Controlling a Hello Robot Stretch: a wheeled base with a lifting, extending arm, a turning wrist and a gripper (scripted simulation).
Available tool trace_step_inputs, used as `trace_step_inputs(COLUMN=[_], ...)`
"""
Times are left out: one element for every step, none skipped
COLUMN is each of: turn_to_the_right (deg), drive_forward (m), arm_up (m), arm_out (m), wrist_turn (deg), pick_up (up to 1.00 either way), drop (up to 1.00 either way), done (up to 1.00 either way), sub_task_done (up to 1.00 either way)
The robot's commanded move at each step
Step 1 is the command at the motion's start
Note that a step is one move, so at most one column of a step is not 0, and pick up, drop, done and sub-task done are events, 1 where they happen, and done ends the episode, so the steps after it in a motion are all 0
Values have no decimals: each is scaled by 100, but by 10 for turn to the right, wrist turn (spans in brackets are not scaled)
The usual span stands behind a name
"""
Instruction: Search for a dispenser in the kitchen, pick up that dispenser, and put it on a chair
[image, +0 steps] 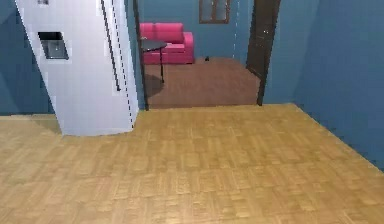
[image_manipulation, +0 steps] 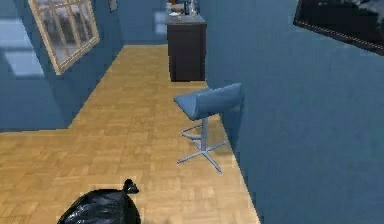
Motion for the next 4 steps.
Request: trace_step_inputs(turn_to_the_right=[0, -390, 0, 450], drive_forward=[70, 0, 15, 0], arm_up=[0, 0, 0, 0], arm_out=[0, 0, 0, 0], wrist_turn=[0, 0, 0, 0], pick_up=[0, 0, 0, 0], drop=[0, 0, 0, 0], done=[0, 0, 0, 0], sub_task_done=[0, 0, 0, 0])
